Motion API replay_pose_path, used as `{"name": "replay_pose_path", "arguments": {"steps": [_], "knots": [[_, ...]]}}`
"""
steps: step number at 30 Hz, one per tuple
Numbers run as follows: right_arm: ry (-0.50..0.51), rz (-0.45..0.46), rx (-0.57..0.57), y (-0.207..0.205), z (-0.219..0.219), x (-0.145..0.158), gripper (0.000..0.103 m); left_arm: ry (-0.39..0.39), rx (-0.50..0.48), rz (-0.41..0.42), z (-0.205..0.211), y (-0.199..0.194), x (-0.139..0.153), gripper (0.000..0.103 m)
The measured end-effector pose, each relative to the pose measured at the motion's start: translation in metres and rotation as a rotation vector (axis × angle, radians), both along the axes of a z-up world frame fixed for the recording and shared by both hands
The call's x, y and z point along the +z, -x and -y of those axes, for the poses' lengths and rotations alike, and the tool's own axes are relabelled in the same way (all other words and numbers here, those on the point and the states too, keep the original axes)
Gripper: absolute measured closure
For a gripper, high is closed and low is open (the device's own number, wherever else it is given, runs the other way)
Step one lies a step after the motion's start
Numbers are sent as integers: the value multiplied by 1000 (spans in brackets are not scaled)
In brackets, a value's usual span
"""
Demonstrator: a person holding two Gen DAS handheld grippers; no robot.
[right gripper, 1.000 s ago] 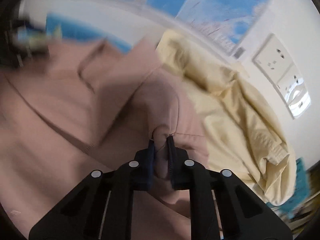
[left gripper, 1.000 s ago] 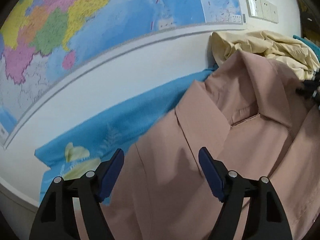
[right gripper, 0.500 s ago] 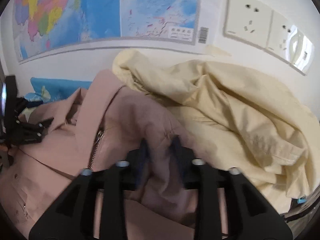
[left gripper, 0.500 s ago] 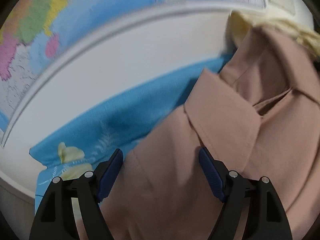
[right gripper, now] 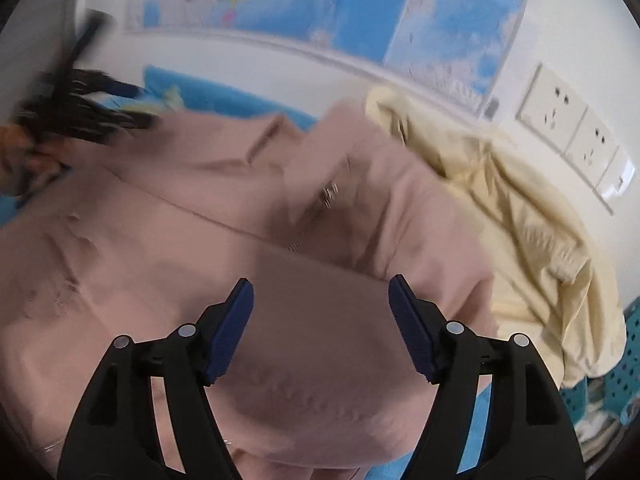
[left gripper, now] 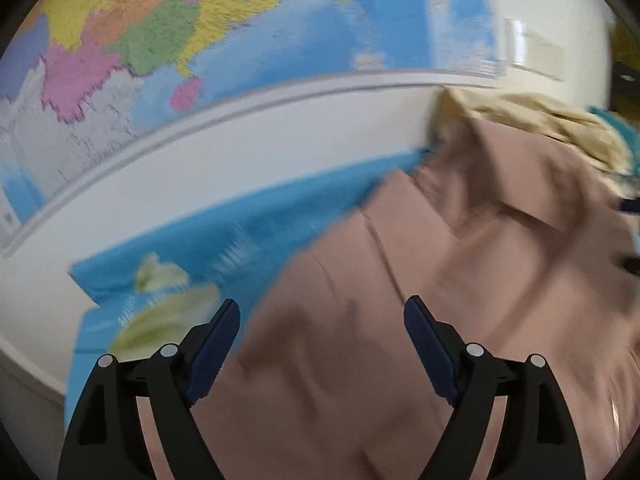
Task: Fold large clothes
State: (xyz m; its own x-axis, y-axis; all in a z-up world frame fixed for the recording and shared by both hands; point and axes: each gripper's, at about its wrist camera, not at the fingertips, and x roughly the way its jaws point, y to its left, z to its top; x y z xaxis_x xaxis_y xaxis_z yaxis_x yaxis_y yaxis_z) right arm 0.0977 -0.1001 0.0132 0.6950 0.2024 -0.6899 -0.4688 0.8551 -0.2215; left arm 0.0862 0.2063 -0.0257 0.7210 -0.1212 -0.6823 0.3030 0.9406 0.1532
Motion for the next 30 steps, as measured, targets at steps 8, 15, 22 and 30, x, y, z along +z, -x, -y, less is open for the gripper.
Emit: {"name": "replay_pose_path", "arguments": {"steps": [8,15,22,30], "knots": [[-68,-76,-121,-18,37,-24,29,-47,-214,-157,16,54,-45,34],[-97,-105,-164,-19,44,-36,29,9,-158,-6,28,37,-20,99],[-119,-111,-131,-16,21,-24,29,-25,-26,-26,9,11,-21,56],[-138,-113,146,7,-71,-4,22,-40,214,180,-106,95,29,31]]}}
